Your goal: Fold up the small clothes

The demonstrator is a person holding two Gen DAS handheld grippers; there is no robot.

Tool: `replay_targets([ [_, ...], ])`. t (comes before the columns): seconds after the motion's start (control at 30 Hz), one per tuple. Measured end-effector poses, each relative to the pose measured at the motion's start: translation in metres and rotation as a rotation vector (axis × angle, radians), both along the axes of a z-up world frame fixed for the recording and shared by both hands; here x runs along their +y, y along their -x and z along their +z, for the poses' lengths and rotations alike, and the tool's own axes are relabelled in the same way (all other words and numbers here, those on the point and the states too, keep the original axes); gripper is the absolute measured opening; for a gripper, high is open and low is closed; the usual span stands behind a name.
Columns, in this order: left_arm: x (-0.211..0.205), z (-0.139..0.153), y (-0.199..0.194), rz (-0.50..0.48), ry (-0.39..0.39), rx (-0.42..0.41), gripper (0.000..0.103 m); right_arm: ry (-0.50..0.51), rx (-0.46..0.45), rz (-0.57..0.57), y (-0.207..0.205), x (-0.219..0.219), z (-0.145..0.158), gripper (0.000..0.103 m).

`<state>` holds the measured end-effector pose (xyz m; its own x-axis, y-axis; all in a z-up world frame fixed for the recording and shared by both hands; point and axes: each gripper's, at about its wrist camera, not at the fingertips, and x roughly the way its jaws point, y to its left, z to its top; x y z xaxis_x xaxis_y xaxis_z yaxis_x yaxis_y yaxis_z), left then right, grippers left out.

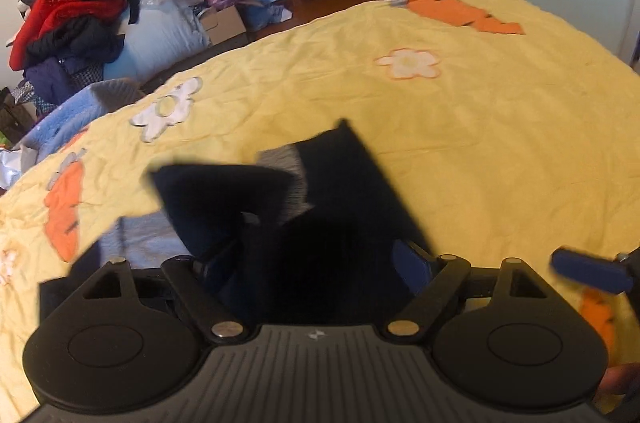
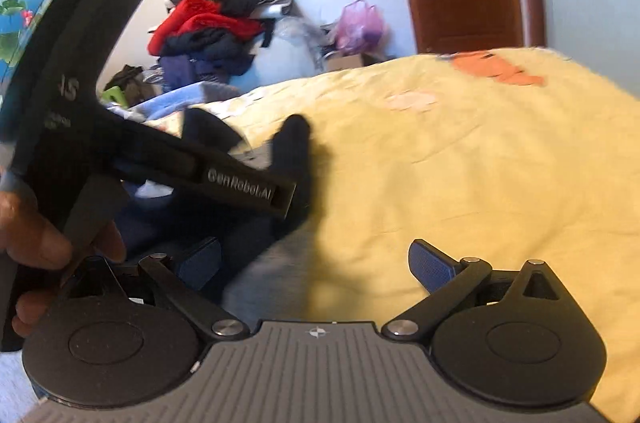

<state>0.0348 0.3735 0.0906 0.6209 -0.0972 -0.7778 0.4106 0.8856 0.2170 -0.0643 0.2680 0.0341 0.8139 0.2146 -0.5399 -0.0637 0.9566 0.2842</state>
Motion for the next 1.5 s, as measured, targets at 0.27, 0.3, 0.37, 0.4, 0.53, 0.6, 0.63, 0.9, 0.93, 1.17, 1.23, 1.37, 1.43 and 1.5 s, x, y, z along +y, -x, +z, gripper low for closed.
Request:
replay_targets([
  [0.27, -0.017, -0.004, 0.035, -0.071, 0.365, 0.058, 0.089, 0.149, 0.014, -0.039, 0.01, -0.048, 0.015, 0.1],
  [0.3, -0.016, -0.002, 0.038, -0.092, 0.414, 0.075, 0.092, 0.184, 0.019, -0.043, 0.012, -0.05, 0.018, 0.1],
  [0.37, -0.009, 0.005, 0.047, -0.111, 0.508, 0.091, 0.092, 0.225, 0.027, -0.038, 0.011, -0.054, 0.025, 0.1],
  [0.4, 0.0, 0.012, 0.053, -0.117, 0.555, 0.083, 0.092, 0.223, 0.017, -0.035, 0.012, -0.054, 0.029, 0.1],
  [0.53, 0.075, 0.053, 0.077, -0.077, 0.644, -0.081, 0.1, 0.042, 0.003, 0.02, 0.018, -0.044, 0.043, 0.1],
  [0.6, 0.122, 0.062, 0.077, -0.025, 0.61, -0.117, 0.103, -0.093, 0.019, 0.05, 0.0, -0.033, 0.042, 0.099],
  [0.63, 0.144, 0.062, 0.074, -0.009, 0.592, -0.107, 0.103, -0.175, 0.04, 0.067, -0.01, -0.031, 0.042, 0.098],
  [0.9, 0.266, 0.029, 0.058, 0.128, 0.476, -0.069, 0.103, -0.492, 0.212, -0.003, -0.089, 0.001, 0.01, 0.08],
  [0.93, 0.273, 0.025, 0.055, 0.115, 0.482, -0.049, 0.103, -0.508, 0.225, -0.018, -0.095, 0.005, 0.006, 0.079],
  [1.17, 0.29, -0.015, 0.031, 0.156, 0.435, 0.027, 0.048, -0.265, 0.261, -0.054, -0.115, 0.048, 0.007, 0.075],
  [1.23, 0.292, -0.015, 0.035, 0.142, 0.437, 0.018, 0.02, -0.13, 0.253, -0.056, -0.115, 0.062, 0.009, 0.036],
  [1.37, 0.302, -0.014, 0.04, 0.162, 0.41, 0.027, 0.003, -0.03, 0.236, -0.015, -0.103, 0.067, 0.014, 0.014],
  [1.43, 0.307, -0.014, 0.045, 0.158, 0.405, 0.021, 0.003, -0.022, 0.211, 0.003, -0.094, 0.062, 0.019, 0.013],
  [1.5, 0.31, -0.012, 0.051, 0.153, 0.385, 0.012, 0.003, -0.026, 0.203, 0.013, -0.089, 0.057, 0.025, 0.013],
])
